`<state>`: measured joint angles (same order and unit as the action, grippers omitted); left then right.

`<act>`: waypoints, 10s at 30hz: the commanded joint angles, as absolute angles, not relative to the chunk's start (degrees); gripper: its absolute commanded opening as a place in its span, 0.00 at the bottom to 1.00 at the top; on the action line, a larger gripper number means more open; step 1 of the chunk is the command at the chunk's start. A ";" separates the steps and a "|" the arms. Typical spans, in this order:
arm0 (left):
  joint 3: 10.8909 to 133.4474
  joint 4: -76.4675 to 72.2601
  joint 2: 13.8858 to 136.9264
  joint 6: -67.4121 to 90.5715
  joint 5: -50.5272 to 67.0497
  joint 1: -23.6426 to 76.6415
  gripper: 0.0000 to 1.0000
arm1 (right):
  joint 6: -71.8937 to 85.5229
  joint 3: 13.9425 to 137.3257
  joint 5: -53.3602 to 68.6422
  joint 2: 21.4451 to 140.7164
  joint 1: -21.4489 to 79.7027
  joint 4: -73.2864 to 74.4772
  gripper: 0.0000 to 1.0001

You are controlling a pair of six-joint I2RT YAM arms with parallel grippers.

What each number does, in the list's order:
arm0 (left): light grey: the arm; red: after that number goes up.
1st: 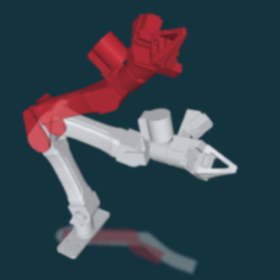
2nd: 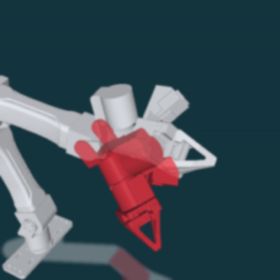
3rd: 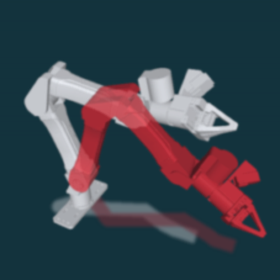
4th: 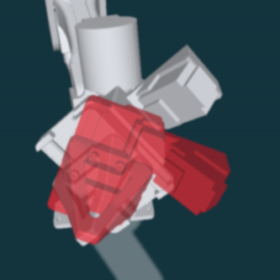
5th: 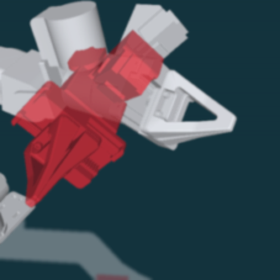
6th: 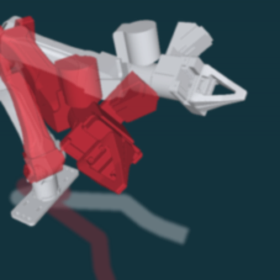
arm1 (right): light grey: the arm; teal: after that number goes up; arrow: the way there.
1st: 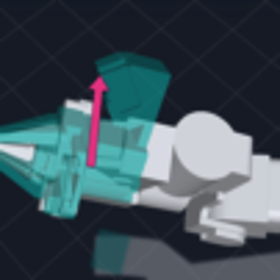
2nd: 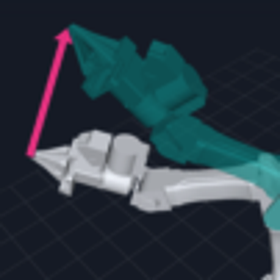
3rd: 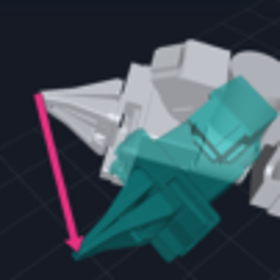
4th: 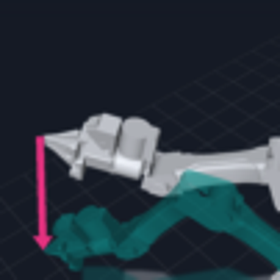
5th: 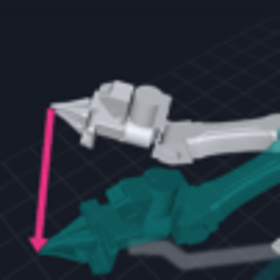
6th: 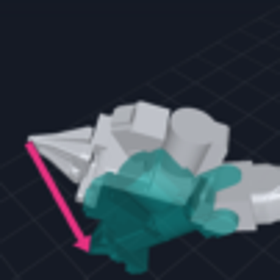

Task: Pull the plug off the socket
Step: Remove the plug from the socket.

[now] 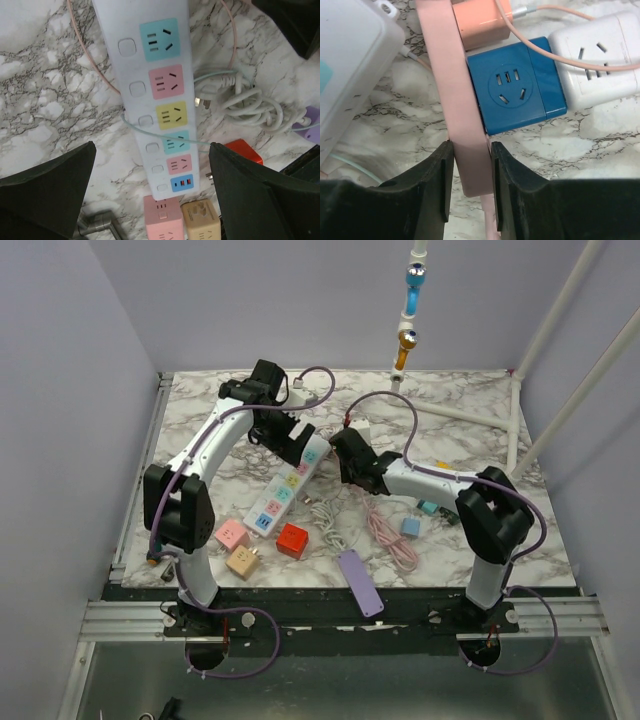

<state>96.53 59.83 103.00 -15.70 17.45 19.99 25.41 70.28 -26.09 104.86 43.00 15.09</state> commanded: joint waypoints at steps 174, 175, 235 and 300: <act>60.00 1.01 92.62 -89.74 4.29 46.04 0.00 | 54.45 50.49 -18.46 93.63 37.79 -17.49 0.15; 60.18 1.66 92.73 -89.73 4.24 46.06 0.00 | 53.95 50.67 -19.14 93.36 37.79 -17.50 0.11; 70.75 42.79 99.11 -84.72 6.97 44.81 0.00 | 37.82 46.48 -22.00 83.23 27.43 -21.92 0.01; 70.75 30.09 77.56 -57.98 23.86 36.12 0.98 | 40.07 41.10 -5.50 78.63 32.40 -31.50 0.01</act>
